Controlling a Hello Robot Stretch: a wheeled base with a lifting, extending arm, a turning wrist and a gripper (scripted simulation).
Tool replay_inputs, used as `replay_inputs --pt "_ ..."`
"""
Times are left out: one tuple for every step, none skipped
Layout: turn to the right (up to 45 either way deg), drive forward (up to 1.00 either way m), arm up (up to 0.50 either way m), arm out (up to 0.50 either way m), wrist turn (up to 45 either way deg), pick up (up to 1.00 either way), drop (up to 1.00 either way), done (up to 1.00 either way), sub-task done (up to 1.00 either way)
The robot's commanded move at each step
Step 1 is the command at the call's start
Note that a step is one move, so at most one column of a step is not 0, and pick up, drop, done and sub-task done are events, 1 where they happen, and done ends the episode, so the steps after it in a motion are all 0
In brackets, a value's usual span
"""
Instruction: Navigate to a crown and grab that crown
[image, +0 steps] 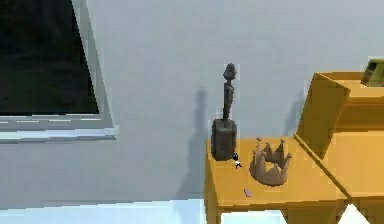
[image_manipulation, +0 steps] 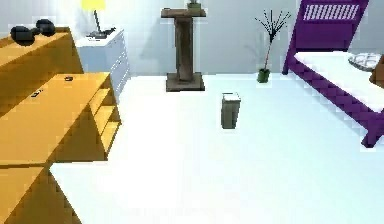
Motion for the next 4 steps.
replay_inputs --pt "0.0 0.45 0.00 0.00 0.0 0.00 0.00 0.00 0.00" --pt "-39.0 0.00 0.00 0.00 0.0 0.00 0.00 0.00 0.00" --pt "0.0 0.00 0.50 0.00 0.0 0.00 0.00 0.00 0.00" --pt "0.0 0.00 0.22 0.00 0.0 0.00 0.00 0.00 0.00"
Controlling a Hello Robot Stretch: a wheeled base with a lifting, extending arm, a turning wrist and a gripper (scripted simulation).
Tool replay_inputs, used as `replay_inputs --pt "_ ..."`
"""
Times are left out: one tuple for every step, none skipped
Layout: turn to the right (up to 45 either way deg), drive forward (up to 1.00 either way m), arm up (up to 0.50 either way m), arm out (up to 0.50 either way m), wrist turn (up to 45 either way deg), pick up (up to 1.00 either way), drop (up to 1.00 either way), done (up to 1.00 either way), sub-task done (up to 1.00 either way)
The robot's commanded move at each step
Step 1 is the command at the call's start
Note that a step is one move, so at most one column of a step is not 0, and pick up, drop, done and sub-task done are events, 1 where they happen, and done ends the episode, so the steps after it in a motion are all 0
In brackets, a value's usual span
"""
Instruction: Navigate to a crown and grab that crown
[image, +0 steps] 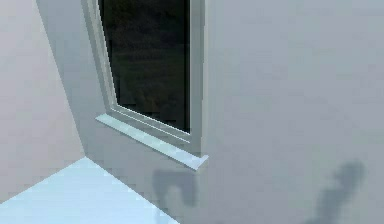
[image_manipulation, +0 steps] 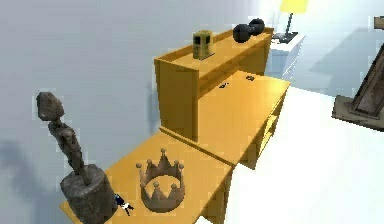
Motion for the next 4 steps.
replay_inputs --pt "0.0 0.00 0.00 0.18 0.0 0.00 0.00 0.00 0.00" --pt "0.0 0.00 0.00 0.00 45.0 0.00 0.00 0.00 0.00" --pt "0.0 0.00 0.00 0.00 45.0 0.00 0.00 0.00 0.00" --pt "0.0 0.00 0.00 0.00 45.0 0.00 0.00 0.00 0.00"
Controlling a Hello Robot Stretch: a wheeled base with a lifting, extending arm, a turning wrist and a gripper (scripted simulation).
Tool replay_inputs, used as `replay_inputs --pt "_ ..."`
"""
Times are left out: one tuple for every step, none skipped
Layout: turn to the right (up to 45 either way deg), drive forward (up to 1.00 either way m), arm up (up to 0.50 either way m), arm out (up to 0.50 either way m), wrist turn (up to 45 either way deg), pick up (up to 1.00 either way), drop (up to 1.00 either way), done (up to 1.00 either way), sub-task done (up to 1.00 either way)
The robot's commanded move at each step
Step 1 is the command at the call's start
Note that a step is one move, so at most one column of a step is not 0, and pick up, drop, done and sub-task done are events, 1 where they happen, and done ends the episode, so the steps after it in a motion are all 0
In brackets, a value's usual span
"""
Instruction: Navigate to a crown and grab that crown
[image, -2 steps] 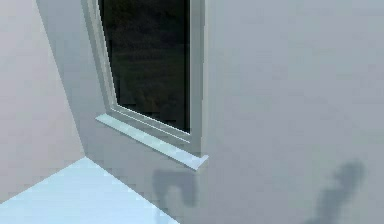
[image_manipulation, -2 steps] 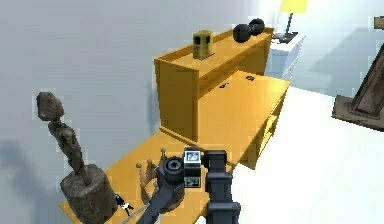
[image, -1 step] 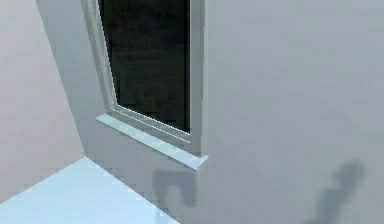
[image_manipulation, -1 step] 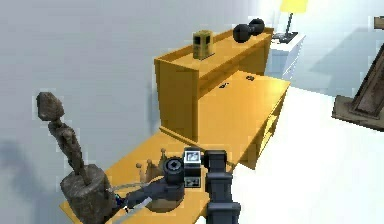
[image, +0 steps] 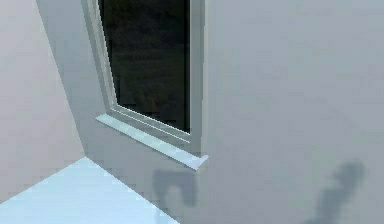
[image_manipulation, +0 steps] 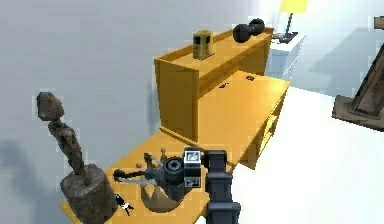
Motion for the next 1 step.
replay_inputs --pt "0.0 0.00 0.00 0.00 18.0 0.00 0.00 0.00 0.00"
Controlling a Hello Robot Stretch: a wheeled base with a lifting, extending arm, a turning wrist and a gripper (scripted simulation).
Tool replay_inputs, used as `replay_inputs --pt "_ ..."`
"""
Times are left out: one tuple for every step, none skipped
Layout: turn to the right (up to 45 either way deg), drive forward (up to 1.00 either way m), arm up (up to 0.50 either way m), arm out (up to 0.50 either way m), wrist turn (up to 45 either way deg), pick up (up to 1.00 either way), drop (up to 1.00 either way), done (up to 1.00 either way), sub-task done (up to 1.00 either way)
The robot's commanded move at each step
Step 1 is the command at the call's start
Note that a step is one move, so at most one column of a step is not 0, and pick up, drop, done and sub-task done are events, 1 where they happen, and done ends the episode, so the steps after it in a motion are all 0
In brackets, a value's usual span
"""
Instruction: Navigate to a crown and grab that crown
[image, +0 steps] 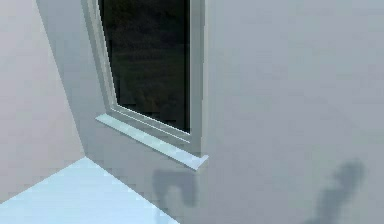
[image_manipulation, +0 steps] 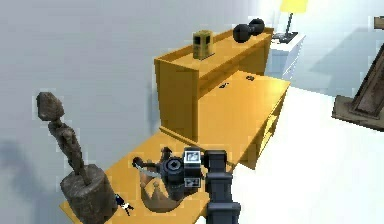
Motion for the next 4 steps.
replay_inputs --pt "0.0 0.00 -0.30 0.00 0.0 0.00 0.00 0.00 0.00" --pt "0.0 0.00 0.00 0.00 0.0 1.00 0.00 0.00 0.00" --pt "0.0 0.00 0.10 0.00 0.0 0.00 0.00 0.00 0.00" --pt "0.0 0.00 0.00 0.00 0.0 0.00 0.00 1.00 0.00"
